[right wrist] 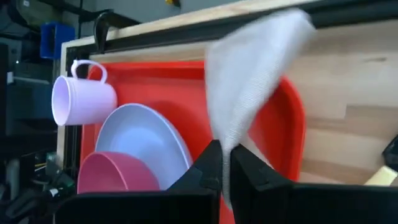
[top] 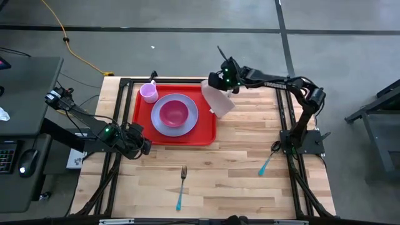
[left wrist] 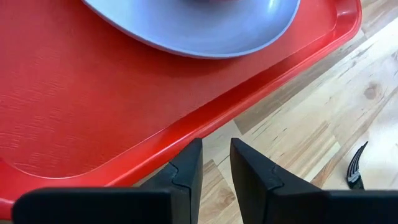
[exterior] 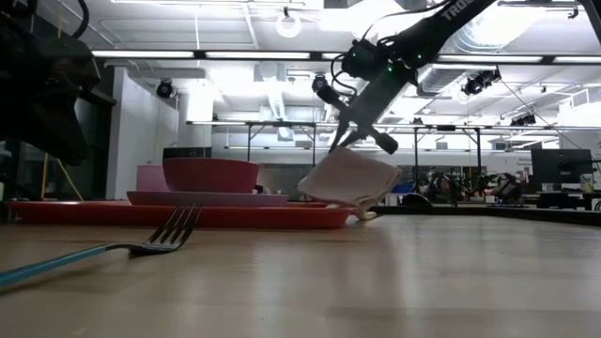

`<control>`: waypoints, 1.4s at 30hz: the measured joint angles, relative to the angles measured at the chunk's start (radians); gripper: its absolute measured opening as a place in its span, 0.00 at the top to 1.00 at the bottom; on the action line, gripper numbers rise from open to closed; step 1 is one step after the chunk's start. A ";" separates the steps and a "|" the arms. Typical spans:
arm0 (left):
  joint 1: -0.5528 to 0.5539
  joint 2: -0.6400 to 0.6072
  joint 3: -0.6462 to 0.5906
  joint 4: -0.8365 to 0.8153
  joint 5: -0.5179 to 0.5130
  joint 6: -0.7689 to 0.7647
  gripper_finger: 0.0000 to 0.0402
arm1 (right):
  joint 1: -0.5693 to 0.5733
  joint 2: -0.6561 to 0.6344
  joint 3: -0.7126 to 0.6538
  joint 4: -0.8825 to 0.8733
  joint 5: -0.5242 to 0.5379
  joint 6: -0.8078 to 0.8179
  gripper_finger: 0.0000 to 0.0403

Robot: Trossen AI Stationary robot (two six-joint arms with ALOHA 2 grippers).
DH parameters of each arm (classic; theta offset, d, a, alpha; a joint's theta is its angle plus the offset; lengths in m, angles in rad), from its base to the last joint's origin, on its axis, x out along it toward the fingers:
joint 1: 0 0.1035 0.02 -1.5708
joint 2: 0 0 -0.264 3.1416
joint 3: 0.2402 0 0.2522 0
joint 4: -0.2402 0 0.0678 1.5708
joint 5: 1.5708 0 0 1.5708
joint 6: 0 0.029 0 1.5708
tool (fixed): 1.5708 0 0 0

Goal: Set up tray
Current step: Put the brown napkin on the red tray to the right of the purple plate

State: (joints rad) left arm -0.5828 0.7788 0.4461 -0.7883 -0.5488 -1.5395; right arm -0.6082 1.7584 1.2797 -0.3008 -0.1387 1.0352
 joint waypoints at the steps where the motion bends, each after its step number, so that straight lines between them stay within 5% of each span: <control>1: 0.000 0.000 0.000 0.000 0.000 0.002 0.72 | 0.006 0.006 0.000 -0.001 -0.002 0.007 1.00; 11: 0.000 0.000 0.000 0.000 0.000 0.009 0.72 | 0.072 0.055 0.000 0.097 -0.076 0.040 1.00; 27: 0.000 0.000 0.000 0.000 0.000 0.024 0.72 | 0.093 0.054 0.220 0.008 -0.010 -0.013 1.00; 42: 0.000 0.000 0.000 0.001 0.000 0.024 0.72 | 0.197 0.055 0.227 -0.020 0.031 0.020 1.00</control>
State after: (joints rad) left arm -0.5829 0.7788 0.4461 -0.7876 -0.5491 -1.5150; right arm -0.4113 1.8130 1.5063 -0.3204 -0.1081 1.0552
